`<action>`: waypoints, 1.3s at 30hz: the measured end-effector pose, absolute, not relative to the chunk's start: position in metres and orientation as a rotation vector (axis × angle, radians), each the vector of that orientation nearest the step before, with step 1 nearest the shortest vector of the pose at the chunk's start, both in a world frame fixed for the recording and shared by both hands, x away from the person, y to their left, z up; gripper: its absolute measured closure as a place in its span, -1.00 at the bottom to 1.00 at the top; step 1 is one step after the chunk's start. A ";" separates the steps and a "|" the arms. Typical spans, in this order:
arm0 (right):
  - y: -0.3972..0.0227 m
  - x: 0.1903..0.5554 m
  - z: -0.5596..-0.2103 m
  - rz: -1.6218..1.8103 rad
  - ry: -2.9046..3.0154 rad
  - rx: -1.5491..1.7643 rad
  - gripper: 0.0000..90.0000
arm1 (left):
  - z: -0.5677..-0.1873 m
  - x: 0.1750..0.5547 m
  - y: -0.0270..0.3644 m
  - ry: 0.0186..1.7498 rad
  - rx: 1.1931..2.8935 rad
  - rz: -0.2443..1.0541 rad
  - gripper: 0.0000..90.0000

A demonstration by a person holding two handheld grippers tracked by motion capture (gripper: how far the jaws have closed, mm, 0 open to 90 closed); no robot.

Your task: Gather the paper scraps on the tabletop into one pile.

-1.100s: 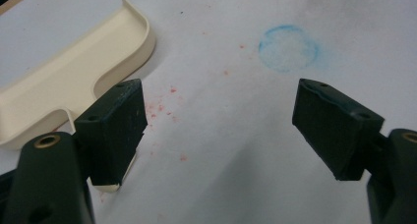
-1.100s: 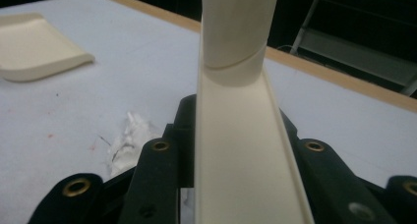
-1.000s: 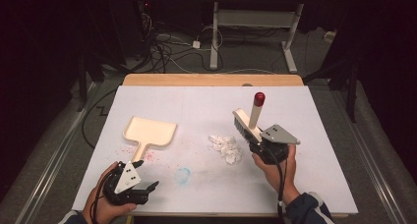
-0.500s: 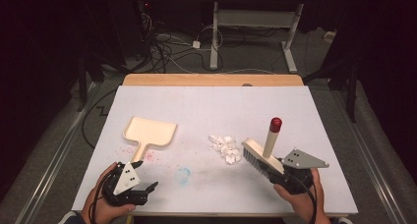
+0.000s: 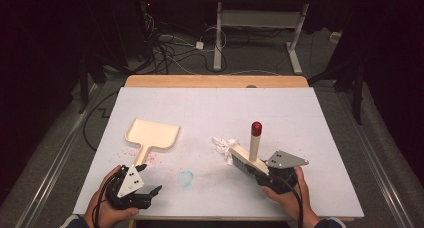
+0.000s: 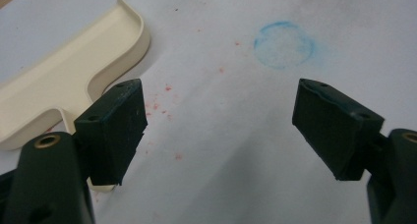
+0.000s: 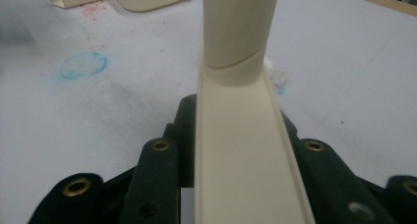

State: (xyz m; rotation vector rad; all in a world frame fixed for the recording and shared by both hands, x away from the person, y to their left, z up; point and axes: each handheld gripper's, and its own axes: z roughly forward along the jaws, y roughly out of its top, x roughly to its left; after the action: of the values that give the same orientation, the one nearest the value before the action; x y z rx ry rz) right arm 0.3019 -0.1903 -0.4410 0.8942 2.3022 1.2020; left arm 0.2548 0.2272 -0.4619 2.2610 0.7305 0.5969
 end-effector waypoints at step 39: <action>-0.255 0.321 -0.419 1.147 2.020 0.977 0.50 | -0.465 0.277 0.258 1.117 2.170 0.641 -0.48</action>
State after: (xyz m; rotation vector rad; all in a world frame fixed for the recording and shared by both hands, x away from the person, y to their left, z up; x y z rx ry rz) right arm 0.3212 -0.2551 -0.4195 0.9769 2.0204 1.1471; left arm 0.2769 0.2579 -0.4647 2.1698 1.1165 0.6409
